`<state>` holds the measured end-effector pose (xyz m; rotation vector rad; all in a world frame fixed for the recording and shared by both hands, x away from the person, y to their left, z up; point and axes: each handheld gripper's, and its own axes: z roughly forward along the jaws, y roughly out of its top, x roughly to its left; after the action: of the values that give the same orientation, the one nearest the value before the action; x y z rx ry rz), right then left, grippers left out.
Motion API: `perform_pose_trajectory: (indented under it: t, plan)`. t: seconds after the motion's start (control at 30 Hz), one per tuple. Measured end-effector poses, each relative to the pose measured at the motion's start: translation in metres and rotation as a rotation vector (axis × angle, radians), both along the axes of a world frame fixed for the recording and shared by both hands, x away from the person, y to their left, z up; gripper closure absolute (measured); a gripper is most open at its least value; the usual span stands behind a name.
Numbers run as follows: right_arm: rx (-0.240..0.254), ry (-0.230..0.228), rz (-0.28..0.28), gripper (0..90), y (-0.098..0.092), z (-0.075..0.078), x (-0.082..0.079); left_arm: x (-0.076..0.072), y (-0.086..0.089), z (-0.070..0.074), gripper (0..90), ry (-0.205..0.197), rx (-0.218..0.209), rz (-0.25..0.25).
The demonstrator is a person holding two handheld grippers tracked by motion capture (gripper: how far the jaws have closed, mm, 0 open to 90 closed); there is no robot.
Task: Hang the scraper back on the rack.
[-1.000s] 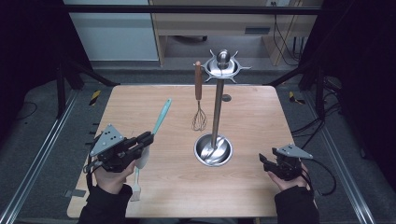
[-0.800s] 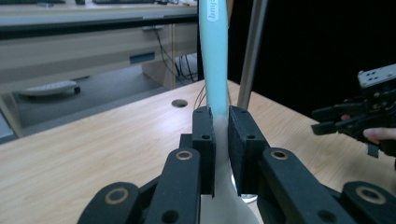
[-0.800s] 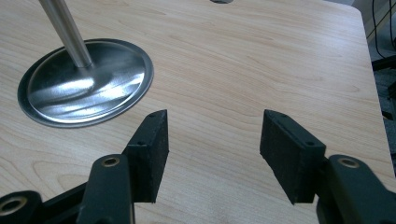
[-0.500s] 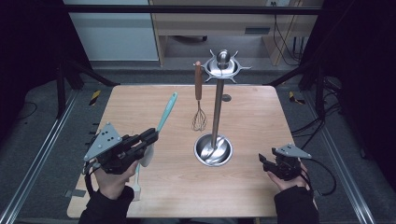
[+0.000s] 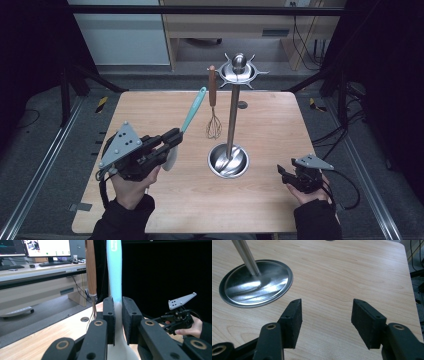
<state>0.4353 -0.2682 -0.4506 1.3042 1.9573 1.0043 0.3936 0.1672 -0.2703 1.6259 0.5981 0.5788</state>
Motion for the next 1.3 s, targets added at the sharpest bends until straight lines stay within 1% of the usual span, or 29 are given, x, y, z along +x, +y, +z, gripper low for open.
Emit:
perform_pose_trajectory:
  t: [0.17,0.2,0.3,0.4,0.5,0.6,0.7,0.87,1.07,1.3]
  plan:
    - [0.011,0.003,-0.002,42.4,0.000,0.001,-0.001,0.004,-0.007,0.002,81.2,0.004,0.004,-0.011]
    - [0.003,-0.001,-0.003,42.4,0.000,0.000,0.000,0.004,-0.008,0.002,81.2,0.003,0.007,-0.012]
    - [-0.002,-0.001,0.001,42.4,0.000,0.000,0.000,0.005,-0.012,0.002,81.2,0.001,0.014,-0.015]
    - [0.002,0.000,0.001,42.4,0.000,0.000,0.000,0.006,-0.014,0.003,81.2,0.000,0.007,-0.017]
    - [0.002,0.000,-0.001,42.4,0.000,0.000,0.000,0.007,-0.016,0.005,81.2,0.002,0.010,-0.015]
    - [0.002,0.000,0.000,42.4,0.000,0.000,0.000,0.008,-0.018,0.005,81.2,0.003,0.015,-0.019]
    - [0.003,0.001,0.000,42.4,0.000,0.000,0.000,0.009,-0.021,0.005,81.2,0.001,0.031,-0.017]
    - [0.003,0.001,0.001,42.4,0.000,0.000,0.000,0.011,-0.024,0.006,81.2,0.006,0.038,-0.019]
    - [0.005,0.000,0.001,42.4,0.000,0.001,-0.001,0.013,-0.028,0.004,81.2,0.010,0.062,-0.003]
    - [0.004,0.001,0.002,42.4,0.000,0.001,-0.001,0.018,-0.033,0.001,81.1,0.017,0.076,0.006]
